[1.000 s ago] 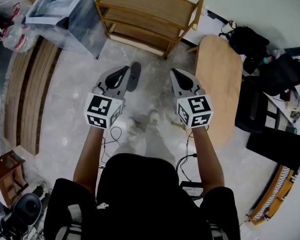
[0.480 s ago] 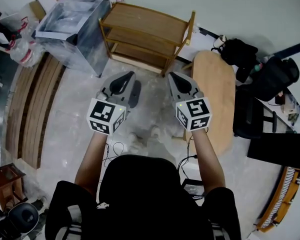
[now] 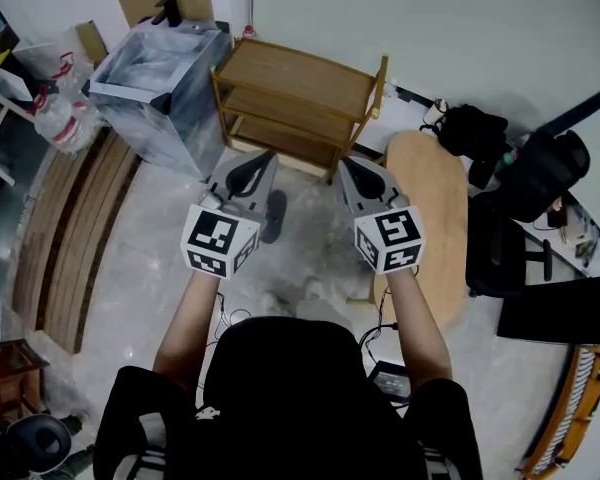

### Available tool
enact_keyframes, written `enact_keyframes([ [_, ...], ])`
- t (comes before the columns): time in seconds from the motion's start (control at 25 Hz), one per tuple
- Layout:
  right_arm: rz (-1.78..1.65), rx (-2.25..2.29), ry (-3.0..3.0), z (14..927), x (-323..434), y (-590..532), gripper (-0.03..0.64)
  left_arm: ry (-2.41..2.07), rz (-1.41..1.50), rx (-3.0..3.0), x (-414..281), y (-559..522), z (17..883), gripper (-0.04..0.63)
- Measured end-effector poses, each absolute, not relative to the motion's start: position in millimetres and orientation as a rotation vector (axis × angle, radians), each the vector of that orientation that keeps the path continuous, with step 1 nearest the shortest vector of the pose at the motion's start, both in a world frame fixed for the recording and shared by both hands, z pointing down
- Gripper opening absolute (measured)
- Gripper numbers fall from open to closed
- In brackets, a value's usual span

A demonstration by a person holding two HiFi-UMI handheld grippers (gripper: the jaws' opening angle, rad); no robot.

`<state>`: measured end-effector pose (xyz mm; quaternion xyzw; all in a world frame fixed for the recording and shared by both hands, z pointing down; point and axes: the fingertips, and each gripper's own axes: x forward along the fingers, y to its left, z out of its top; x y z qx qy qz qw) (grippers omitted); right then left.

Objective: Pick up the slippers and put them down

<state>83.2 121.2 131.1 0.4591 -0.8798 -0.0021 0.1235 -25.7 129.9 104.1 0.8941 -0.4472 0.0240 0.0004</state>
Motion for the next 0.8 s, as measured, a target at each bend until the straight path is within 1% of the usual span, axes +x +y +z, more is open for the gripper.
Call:
enact_keyframes([
  [0.44,-0.073,1.369,-2.617,103,72,138,-0.002,-1.466,0.019,2.84,-40,149,75,0.008],
  [0.8,-0.071,1.39,-2.604,100,75,141,-0.002,-1.461,-0.006,2.847,-37,155,72,0.008],
])
